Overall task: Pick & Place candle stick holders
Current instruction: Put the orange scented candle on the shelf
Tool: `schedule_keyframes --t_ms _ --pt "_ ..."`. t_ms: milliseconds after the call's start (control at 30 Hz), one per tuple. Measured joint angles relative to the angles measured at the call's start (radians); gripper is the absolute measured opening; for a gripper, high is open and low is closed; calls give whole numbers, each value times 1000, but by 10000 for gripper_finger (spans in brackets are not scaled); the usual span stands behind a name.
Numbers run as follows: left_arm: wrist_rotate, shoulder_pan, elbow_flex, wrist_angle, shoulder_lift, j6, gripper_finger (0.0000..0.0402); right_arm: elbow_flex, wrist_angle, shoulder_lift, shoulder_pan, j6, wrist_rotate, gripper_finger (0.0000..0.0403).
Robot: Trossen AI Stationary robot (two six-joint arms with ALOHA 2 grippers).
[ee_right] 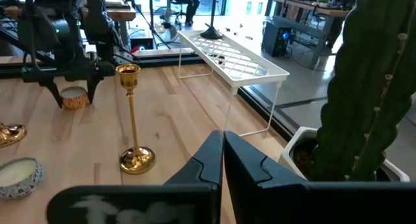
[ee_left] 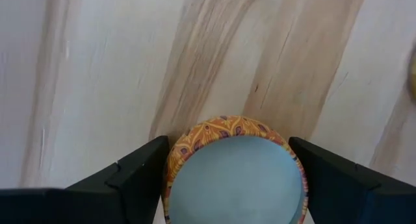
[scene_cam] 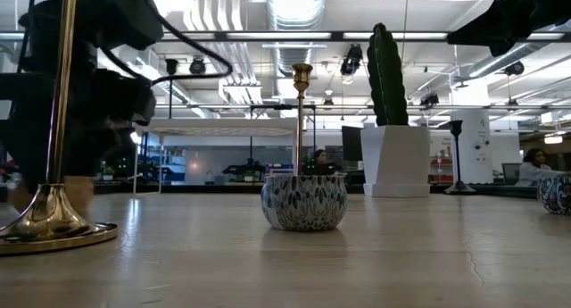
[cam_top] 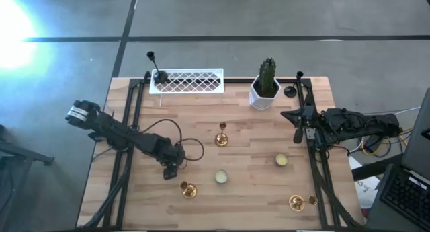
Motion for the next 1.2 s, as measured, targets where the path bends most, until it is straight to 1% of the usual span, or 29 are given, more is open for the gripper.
schedule_keyframes --t_ms 100,233,433,533,633,733,800,900,1100,1200 --pt "28 4 52 -122 1 -3 298 0 0 0 0 0 0 8" --pt "20 19 132 -267 0 20 298 0 0 0 0 1 0 8" --pt "23 64 274 -391 0 85 298 0 0 0 0 -1 0 8" --pt "17 100 359 -418 -1 133 298 0 0 0 0 1 0 8" --pt "-7 138 440 -471 -1 186 298 0 0 0 0 2 0 8" --pt "-69 180 529 -516 -2 249 298 0 0 0 0 -1 0 8" --pt "-109 215 579 -561 -2 288 298 0 0 0 0 2 0 8" --pt "-152 284 649 -563 -2 342 298 0 0 0 0 0 0 8" --pt "-175 469 760 -553 9 449 298 0 0 0 0 2 0 8" --pt "-175 558 814 -555 17 528 298 0 0 -1 0 0 0 8"
